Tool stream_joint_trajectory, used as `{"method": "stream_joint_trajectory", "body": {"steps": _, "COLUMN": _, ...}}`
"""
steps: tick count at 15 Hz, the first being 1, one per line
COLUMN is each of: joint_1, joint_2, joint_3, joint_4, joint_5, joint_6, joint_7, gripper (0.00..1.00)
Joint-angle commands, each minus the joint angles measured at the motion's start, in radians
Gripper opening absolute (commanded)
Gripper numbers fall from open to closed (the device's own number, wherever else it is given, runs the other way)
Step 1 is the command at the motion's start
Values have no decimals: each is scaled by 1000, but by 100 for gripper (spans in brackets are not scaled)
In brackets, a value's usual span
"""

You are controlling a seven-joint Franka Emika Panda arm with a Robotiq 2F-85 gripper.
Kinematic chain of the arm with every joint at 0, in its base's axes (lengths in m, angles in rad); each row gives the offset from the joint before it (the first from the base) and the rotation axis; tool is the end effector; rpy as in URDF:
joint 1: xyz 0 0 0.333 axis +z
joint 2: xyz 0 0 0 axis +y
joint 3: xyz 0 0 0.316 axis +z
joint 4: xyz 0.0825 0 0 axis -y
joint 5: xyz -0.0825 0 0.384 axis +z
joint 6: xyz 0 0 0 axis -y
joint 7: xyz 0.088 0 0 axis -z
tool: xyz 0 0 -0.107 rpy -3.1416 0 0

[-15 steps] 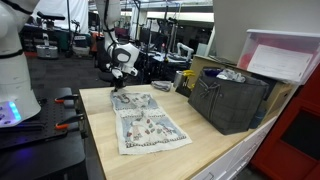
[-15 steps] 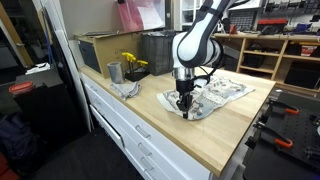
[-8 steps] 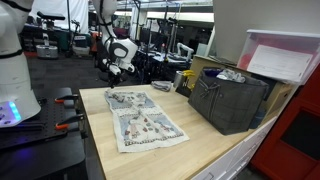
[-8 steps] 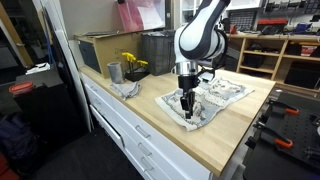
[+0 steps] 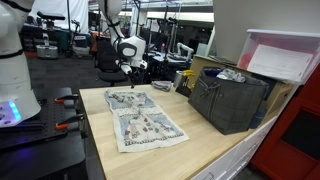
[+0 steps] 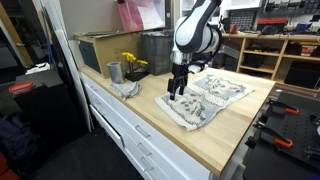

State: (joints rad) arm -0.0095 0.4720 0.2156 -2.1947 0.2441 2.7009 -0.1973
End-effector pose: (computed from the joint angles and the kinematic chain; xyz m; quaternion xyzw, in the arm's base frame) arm 0.5477 0.1089 0.1740 -0.9914 -0.0790 -0.0170 0.1025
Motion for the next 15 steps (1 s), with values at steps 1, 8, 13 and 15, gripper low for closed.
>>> {"method": "stream_joint_trajectory", "body": {"steps": 1, "joint_1": 54, "joint_2": 103, "joint_3": -74, "joint_4": 109, "joint_5": -58, "joint_6": 103, "joint_7": 106, "gripper": 100}}
{"method": "stream_joint_trajectory", "body": {"steps": 8, "joint_1": 179, "joint_2": 283, "joint_3": -202, "joint_4": 295, "joint_5": -190, "joint_6": 139, "joint_7": 273, "gripper": 100}}
{"method": "stream_joint_trajectory", "body": {"steps": 13, "joint_1": 221, "joint_2": 355, "joint_3": -255, "joint_4": 374, "joint_5": -247, "joint_6": 128, "joint_7": 294, "gripper": 52}}
{"method": "stream_joint_trajectory", "body": {"steps": 15, "joint_1": 221, "joint_2": 355, "joint_3": -260, "joint_4": 384, "joint_5": -255, "joint_6": 126, "joint_7": 293, "gripper": 37}}
